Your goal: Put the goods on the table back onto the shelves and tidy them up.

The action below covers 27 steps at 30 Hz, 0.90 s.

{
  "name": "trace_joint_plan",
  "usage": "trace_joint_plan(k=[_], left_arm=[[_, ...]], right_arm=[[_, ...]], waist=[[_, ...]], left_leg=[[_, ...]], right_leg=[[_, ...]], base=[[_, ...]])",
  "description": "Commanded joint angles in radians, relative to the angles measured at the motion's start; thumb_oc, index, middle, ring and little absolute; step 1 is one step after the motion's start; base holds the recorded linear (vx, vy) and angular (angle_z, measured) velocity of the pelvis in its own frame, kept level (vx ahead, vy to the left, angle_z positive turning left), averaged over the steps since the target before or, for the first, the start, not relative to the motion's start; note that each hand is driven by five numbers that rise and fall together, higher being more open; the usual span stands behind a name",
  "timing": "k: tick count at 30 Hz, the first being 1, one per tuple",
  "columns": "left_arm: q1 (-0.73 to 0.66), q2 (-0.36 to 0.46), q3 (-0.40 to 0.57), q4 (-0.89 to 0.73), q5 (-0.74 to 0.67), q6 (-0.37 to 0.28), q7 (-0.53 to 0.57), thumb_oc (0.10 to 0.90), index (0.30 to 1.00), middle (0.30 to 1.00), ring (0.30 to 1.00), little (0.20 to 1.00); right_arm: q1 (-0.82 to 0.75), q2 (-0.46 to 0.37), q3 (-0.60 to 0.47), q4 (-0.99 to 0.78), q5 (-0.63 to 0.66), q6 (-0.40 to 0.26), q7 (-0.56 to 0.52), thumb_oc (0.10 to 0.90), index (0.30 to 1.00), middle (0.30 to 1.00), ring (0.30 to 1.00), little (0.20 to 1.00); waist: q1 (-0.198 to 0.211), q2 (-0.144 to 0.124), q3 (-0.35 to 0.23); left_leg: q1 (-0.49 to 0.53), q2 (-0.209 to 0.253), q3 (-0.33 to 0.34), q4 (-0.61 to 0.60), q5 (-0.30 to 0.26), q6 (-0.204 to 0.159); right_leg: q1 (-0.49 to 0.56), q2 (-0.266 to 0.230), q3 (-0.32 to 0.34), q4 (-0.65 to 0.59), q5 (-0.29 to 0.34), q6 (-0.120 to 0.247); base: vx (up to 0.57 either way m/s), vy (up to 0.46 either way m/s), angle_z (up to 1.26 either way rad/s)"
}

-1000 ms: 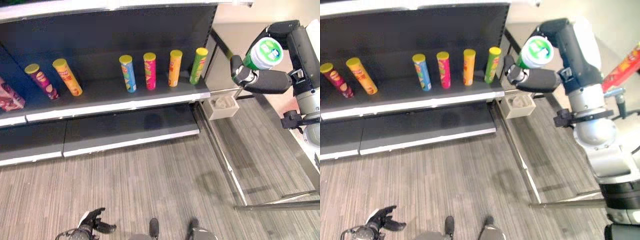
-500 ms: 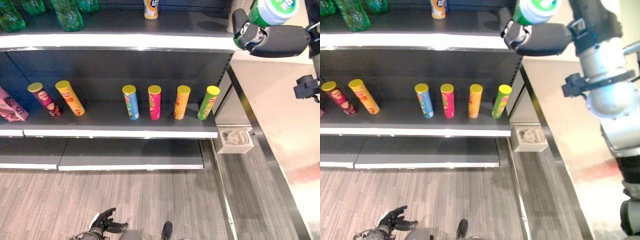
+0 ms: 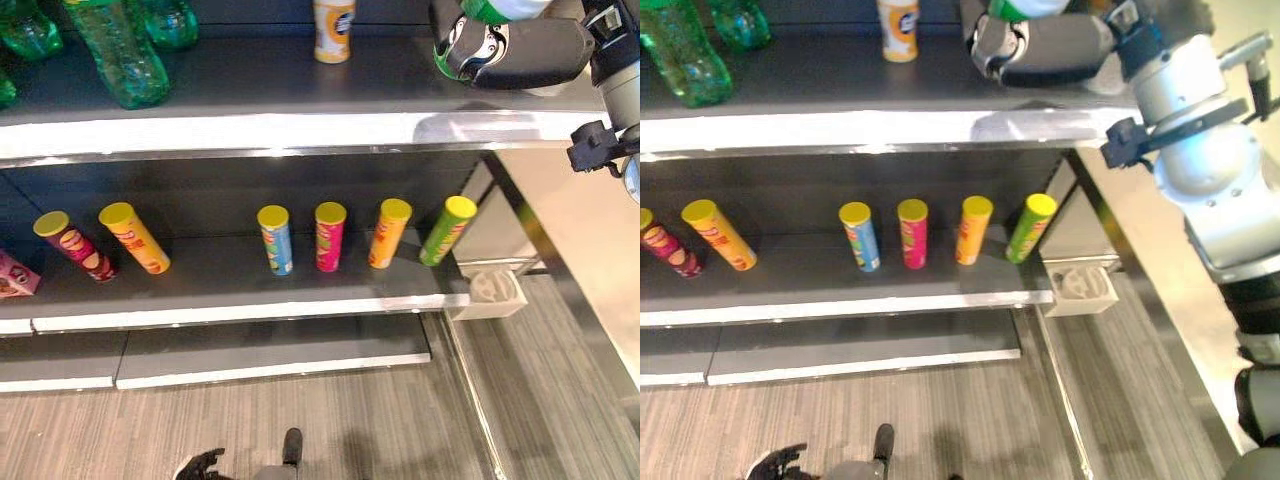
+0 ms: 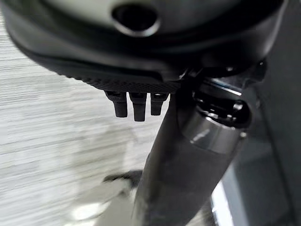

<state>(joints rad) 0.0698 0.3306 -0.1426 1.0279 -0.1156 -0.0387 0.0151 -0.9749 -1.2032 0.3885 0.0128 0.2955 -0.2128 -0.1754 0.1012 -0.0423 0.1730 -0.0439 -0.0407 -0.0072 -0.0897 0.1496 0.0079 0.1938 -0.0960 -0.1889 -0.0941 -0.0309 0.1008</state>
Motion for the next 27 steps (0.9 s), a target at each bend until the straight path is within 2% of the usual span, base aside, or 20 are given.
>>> trace_joint_plan(k=[1, 7, 14, 21, 27], left_arm=[[0.049, 0.052, -0.042, 0.023, 0.017, -0.025, 0.017, 0.800, 0.900, 0.900, 0.900, 0.900], [0.043, 0.050, -0.054, 0.033, 0.000, -0.029, 0.018, 0.800, 0.900, 0.900, 0.900, 0.900], [0.042, 0.059, -0.062, 0.036, -0.015, -0.029, 0.015, 0.800, 0.900, 0.900, 0.900, 0.900], [0.037, 0.056, -0.070, 0.046, -0.022, -0.028, 0.015, 0.800, 0.900, 0.900, 0.900, 0.900], [0.031, 0.065, -0.070, 0.044, -0.033, -0.028, 0.017, 0.800, 0.900, 0.900, 0.900, 0.900]], right_arm=[[-0.179, 0.033, -0.002, 0.042, 0.073, -0.039, -0.047, 0.400, 0.300, 0.300, 0.300, 0.300], [-0.269, 0.095, 0.105, 0.186, 0.197, -0.032, -0.009, 0.400, 0.300, 0.300, 0.300, 0.300], [-0.325, 0.148, 0.175, 0.288, 0.331, -0.027, 0.043, 0.400, 0.300, 0.300, 0.300, 0.300], [-0.334, 0.169, 0.218, 0.321, 0.401, -0.016, 0.080, 0.400, 0.300, 0.300, 0.300, 0.300], [-0.359, 0.183, 0.241, 0.374, 0.398, -0.003, 0.081, 0.400, 0.300, 0.300, 0.300, 0.300]], waist=[[0.037, -0.047, -0.095], [0.058, -0.064, -0.097], [0.071, -0.077, -0.097], [0.076, -0.089, -0.089], [0.090, -0.104, -0.074]], left_leg=[[0.097, 0.093, 0.030, 0.002, -0.136, -0.098], [0.105, 0.090, 0.045, 0.002, -0.146, -0.093], [0.111, 0.086, 0.048, 0.002, -0.152, -0.089], [0.101, 0.082, 0.043, 0.002, -0.152, -0.088], [0.073, 0.081, 0.030, 0.002, -0.144, -0.087]], right_leg=[[-0.055, -0.028, -0.019, 0.007, 0.035, 0.053], [-0.058, -0.044, -0.022, 0.007, 0.046, 0.066], [-0.057, -0.053, -0.035, 0.007, 0.050, 0.074], [-0.063, -0.057, -0.046, 0.007, 0.055, 0.079], [-0.083, -0.059, -0.055, 0.007, 0.062, 0.081]], base=[[0.02, 0.060, -0.04], [0.02, 0.033, -0.18], [0.01, 0.008, -0.02], [0.01, 0.008, 0.04], [0.00, -0.002, 0.06]])
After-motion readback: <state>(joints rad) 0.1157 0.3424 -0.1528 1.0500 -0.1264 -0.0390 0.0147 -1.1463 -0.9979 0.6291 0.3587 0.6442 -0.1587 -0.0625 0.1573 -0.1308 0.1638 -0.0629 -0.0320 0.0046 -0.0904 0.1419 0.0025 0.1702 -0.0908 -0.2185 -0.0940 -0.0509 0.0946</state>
